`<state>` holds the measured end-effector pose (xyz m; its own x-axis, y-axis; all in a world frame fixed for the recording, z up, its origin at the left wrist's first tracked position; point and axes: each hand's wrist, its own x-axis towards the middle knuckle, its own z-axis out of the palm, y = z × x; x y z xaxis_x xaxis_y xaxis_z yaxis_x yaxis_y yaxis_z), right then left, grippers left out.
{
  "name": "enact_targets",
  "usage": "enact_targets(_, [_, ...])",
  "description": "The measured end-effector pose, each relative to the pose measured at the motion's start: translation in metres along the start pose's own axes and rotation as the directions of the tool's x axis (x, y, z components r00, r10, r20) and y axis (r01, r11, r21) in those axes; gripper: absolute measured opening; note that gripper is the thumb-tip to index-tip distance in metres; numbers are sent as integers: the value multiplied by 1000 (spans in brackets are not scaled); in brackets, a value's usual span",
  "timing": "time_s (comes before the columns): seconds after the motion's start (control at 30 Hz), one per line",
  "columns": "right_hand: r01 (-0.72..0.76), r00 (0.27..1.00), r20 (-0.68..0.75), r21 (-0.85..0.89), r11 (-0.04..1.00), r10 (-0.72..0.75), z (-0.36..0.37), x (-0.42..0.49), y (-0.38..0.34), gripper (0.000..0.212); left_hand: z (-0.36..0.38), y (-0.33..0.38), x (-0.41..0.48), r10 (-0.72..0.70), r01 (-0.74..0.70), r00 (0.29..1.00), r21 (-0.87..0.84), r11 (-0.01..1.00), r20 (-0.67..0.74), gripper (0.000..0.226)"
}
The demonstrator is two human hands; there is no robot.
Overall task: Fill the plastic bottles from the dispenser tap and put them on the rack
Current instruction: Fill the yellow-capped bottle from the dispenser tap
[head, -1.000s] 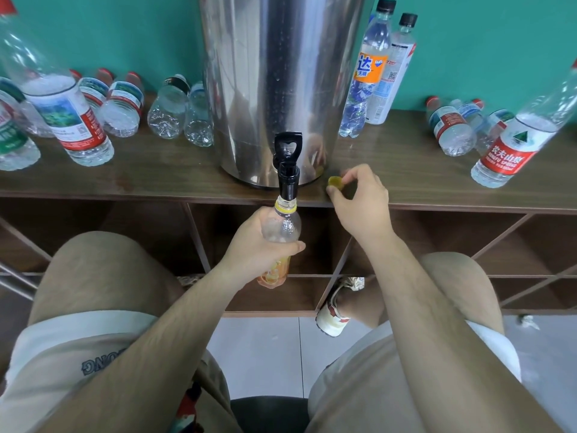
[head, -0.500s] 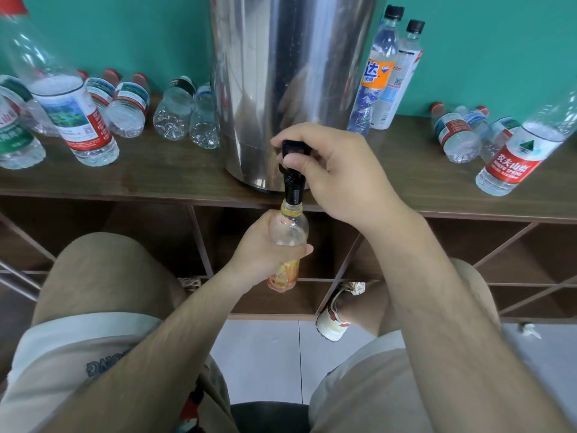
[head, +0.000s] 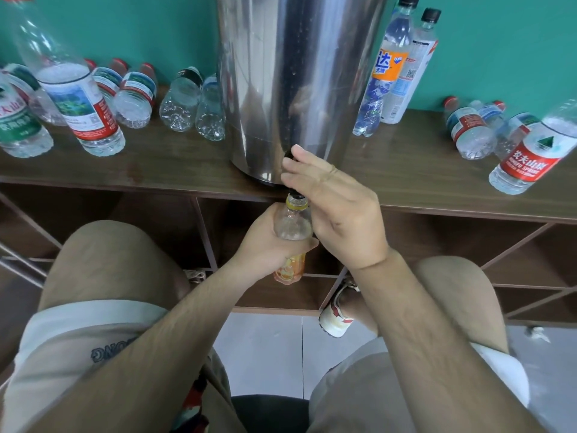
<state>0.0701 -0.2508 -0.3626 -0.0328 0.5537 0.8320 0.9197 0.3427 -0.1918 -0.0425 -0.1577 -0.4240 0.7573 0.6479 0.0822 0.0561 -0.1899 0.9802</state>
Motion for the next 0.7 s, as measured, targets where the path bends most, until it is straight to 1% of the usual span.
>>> enact_targets(0.07, [3,1000,8,-4,1000,-3,-1,-3,-2,38,0,9,-3,53,-54,998,53,997,19,33])
enact_targets(0.13, [-22,999,-25,-9,1000,22,-2,-4,-5,34,-1,10,-5,46,-46,999,19,999,30,30])
enact_targets(0.2, [-58,997,-44,10,998,59,-3,-4,-6,41,-2,8,-6,7,-7,1000,11,1000,23,33])
enact_targets(0.3, [-110,993,-39,48,993,112,-6,-4,-3,48,-3,9,-4,3,-6,999,51,999,51,20])
enact_targets(0.37, [-138,989,-35,65,988,141,-8,-5,-2,46,-3,10,-2,28,-32,997,62,998,69,20])
enact_targets(0.47, [-139,989,-46,76,987,143,-6,-5,1,32,-4,13,-3,72,-75,995,32,997,75,20])
enact_targets(0.5, [-137,989,-53,82,987,141,-6,-4,2,30,-4,15,-3,83,-86,993,27,996,83,19])
enact_targets(0.63, [-137,988,-61,95,986,143,-3,-3,3,30,-5,13,-3,109,-111,990,23,994,89,23])
enact_targets(0.7, [-136,987,-72,85,987,142,-2,-3,1,30,-6,11,-2,111,-113,990,18,993,91,21])
